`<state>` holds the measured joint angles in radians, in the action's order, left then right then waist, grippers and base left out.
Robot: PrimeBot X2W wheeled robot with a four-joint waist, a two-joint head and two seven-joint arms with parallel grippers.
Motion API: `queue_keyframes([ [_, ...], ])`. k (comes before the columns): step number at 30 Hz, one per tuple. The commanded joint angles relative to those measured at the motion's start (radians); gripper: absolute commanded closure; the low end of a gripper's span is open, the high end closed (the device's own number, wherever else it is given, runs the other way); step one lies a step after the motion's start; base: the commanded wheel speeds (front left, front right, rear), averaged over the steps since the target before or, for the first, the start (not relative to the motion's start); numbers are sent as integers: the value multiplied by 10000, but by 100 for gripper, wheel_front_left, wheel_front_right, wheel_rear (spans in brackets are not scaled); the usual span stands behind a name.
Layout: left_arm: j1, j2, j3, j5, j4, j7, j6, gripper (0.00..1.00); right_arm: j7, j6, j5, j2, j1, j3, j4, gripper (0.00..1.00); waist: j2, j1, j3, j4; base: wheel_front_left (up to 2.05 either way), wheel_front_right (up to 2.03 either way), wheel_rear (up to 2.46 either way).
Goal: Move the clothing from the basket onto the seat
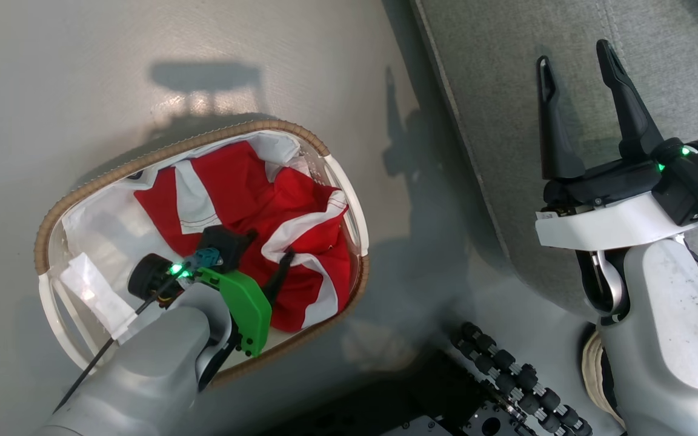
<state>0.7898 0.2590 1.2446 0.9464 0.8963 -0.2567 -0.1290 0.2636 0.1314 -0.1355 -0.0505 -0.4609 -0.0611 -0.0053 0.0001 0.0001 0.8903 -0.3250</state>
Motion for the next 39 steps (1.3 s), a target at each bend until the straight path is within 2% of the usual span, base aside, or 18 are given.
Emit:
queue_keyframes([
  [1,173,-48,92,171,-42,53,-34,0,16,-14,36,-14,93,-2,-24,0,-1,-1,18,29,0,0,0],
  [2,154,-48,150,252,-101,118,-34,7,16,-14,24,-14,59,-13,-3,0,-1,-1,15,30,0,0,0],
  [3,153,-9,223,279,-165,178,-34,73,16,-14,3,-15,-4,-26,24,0,-1,-1,6,27,0,0,0],
  [4,104,38,271,375,-239,259,-34,100,16,-14,-35,-15,-73,-38,41,0,-1,-1,-15,19,0,0,0],
  [10,-57,291,352,602,-501,144,-34,100,16,-14,-168,-20,-324,-104,227,0,-1,-1,-411,-49,0,0,0],
  [17,-479,212,233,764,-365,-83,-34,100,16,-12,-88,-21,-129,-89,700,0,-1,-1,-1802,461,0,0,0],
  [24,-1426,148,-1420,197,-937,-86,-34,100,17,-14,42,-27,312,-76,1184,0,-1,-1,-3276,1139,0,0,0],
  [39,-3945,-556,-4926,-2853,-2933,-90,-34,100,16,-14,201,-24,1792,460,1991,0,-1,-1,-6004,2767,0,0,0],
])
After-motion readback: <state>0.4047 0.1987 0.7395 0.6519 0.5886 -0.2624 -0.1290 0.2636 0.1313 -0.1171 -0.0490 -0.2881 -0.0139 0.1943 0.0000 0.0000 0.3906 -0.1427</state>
